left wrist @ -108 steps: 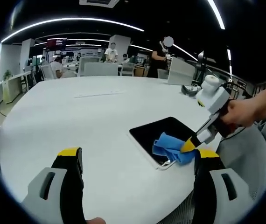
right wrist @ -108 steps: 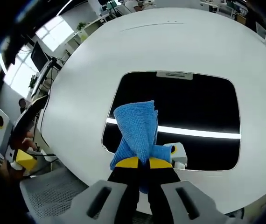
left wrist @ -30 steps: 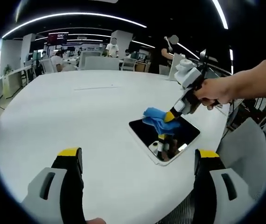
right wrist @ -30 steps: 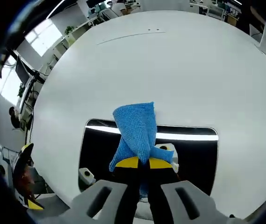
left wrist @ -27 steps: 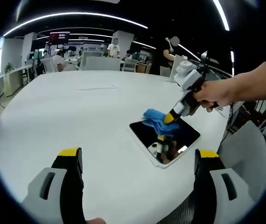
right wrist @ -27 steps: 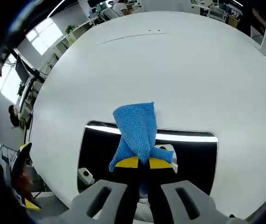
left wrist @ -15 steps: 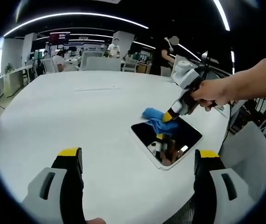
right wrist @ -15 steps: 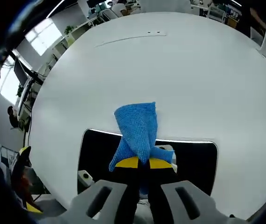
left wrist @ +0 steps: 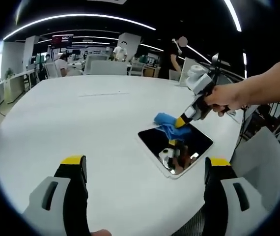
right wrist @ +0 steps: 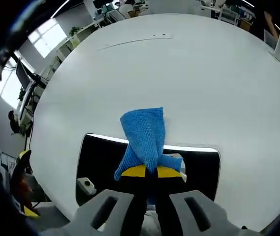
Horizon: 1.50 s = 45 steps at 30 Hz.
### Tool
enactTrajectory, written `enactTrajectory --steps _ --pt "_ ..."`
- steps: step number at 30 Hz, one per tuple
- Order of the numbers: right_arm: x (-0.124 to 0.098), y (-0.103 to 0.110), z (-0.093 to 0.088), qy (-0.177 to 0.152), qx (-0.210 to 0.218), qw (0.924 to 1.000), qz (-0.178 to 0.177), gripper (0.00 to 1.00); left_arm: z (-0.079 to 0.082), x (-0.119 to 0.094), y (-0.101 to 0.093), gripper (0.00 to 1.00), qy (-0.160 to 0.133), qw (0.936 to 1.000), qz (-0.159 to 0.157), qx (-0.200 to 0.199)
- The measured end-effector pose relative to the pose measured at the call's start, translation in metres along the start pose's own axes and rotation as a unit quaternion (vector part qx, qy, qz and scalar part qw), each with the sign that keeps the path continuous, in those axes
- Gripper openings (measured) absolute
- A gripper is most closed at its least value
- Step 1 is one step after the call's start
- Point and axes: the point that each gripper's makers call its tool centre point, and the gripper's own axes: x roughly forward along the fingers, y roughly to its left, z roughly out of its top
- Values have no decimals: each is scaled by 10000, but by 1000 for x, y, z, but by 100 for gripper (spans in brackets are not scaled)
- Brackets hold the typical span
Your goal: Wipe the mirror surface with the cleaning cloth until all visible marks leave the cleaned area.
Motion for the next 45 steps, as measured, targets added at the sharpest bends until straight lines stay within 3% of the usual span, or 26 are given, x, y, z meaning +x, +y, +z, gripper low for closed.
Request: enactTrajectory --steps 19,41,45 --pt "-6 -27 -5 30 156 9998 -150 0 -2 -2 0 99 13 10000 2 47" --pt "-8 -26 -14 -170 181 9996 -137 0 0 -1 -5 99 7 9999 -5 103" --pt "-9 -27 -19 -349 427 9984 -104 0 0 -1 -9 99 20 9999 -24 145"
